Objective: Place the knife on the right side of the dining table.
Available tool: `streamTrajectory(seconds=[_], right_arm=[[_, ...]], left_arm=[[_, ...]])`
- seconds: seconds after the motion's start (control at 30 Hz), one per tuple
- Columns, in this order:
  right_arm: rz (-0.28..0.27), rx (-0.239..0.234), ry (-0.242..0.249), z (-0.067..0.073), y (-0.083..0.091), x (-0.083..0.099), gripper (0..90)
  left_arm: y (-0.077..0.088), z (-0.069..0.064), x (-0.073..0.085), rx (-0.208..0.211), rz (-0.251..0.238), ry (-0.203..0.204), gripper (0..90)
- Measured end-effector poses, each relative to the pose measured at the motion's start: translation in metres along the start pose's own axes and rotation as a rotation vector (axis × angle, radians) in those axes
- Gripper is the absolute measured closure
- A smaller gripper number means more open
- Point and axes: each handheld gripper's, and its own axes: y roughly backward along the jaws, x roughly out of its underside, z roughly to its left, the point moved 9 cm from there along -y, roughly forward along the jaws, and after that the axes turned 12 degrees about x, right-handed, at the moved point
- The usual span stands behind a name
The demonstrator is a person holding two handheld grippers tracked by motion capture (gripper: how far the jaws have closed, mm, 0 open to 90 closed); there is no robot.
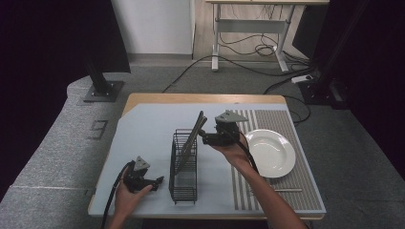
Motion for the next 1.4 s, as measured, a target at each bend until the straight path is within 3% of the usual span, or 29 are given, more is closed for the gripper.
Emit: streamTrajectory(seconds=[0.33,0.57,0.8,1.4], right_arm=[[-0.004,-0.037,-0.028,-0.004,-0.012,-0.016,23.1],[0.002,-0.059,0.022,0.010,-0.025,-0.028,27.8],[0.023,-0.079,0.055,0.024,-0.036,-0.029,31.6],[-0.039,-0.122,0.016,0.033,-0.026,-0.039,50.7]], left_arm=[[0.000,0.000,0.000,0.001,0.001,0.000,10.1],[0.000,0.000,0.000,0.001,0.002,0.001,10.1],[0.000,0.000,0.000,0.001,0.002,0.001,10.1],[0.000,0.000,0.000,0.002,0.002,0.001,10.1]])
